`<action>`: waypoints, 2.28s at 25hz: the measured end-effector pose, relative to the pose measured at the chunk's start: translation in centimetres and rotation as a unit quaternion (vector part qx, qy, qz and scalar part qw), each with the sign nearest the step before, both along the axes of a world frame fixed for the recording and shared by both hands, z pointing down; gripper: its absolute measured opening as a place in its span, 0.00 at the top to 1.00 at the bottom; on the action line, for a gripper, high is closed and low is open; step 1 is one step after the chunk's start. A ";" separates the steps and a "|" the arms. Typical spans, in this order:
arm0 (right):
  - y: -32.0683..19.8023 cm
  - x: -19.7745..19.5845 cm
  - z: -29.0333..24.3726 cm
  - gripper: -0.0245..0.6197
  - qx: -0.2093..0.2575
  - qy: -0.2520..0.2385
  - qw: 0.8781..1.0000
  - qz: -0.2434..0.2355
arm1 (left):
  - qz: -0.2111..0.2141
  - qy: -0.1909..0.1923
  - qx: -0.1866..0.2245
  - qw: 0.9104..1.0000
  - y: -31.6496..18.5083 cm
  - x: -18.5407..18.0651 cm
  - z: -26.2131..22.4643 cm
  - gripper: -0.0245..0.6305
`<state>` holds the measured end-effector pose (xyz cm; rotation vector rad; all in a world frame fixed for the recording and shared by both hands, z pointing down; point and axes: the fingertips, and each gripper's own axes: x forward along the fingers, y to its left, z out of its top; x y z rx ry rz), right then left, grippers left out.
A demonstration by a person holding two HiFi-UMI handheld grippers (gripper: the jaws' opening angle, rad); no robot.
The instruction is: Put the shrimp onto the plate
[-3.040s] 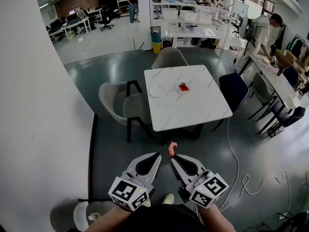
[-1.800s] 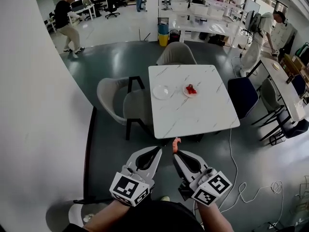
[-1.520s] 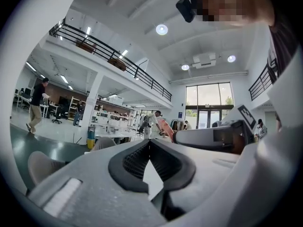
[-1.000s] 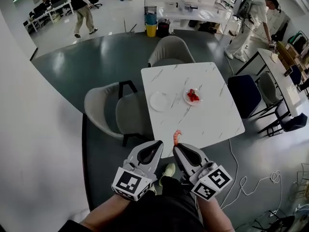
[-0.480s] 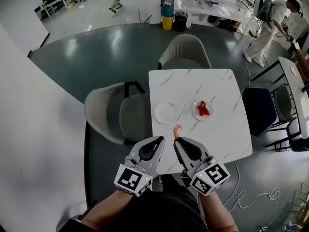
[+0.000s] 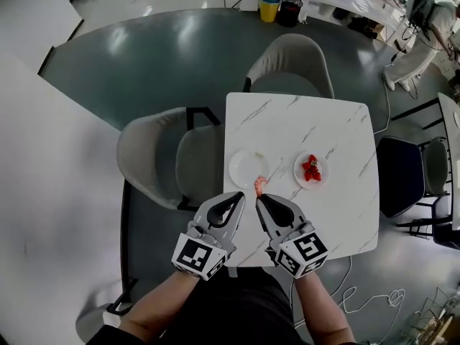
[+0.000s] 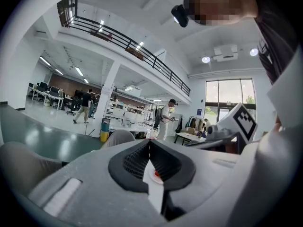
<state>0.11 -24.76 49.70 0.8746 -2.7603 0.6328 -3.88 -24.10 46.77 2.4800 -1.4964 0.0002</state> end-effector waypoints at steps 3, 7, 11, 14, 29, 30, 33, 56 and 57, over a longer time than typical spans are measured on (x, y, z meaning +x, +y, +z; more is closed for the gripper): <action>-2.2 -0.5 4.0 0.91 -0.013 0.042 0.999 0.006 | 0.003 0.007 -0.014 1.000 -1.6 -0.5 2.2 0.95; -4.7 -1.3 8.3 0.91 -0.017 0.082 0.996 0.018 | 0.006 0.018 -0.036 0.999 -3.5 -1.5 5.5 0.95; -6.2 -2.2 13.3 0.91 -0.025 0.141 0.990 0.014 | 0.011 0.023 -0.054 0.998 -5.0 -2.2 8.5 0.95; -7.1 -2.7 16.6 0.91 -0.042 0.182 0.982 0.013 | 0.019 0.019 -0.057 0.998 -5.9 -2.6 9.4 0.95; -9.0 -3.5 25.3 0.91 -0.096 0.327 0.940 -0.028 | 0.019 0.013 -0.084 0.996 -7.4 -3.9 12.7 0.95; -9.0 -3.6 25.6 0.91 -0.099 0.332 0.937 -0.032 | 0.018 0.013 -0.085 0.996 -7.4 -4.0 12.9 0.95; -9.1 -3.7 26.4 0.91 -0.103 0.353 0.929 -0.041 | 0.016 0.013 -0.088 0.996 -7.4 -4.3 13.2 0.95; -7.0 -2.7 7.2 0.96 -0.056 0.109 0.992 0.012 | 0.026 0.006 -0.109 0.994 -4.1 -1.2 6.1 0.95; -6.9 -2.7 5.8 0.96 -0.042 0.099 0.994 0.013 | 0.026 0.006 -0.108 0.994 -4.0 -0.9 5.4 0.95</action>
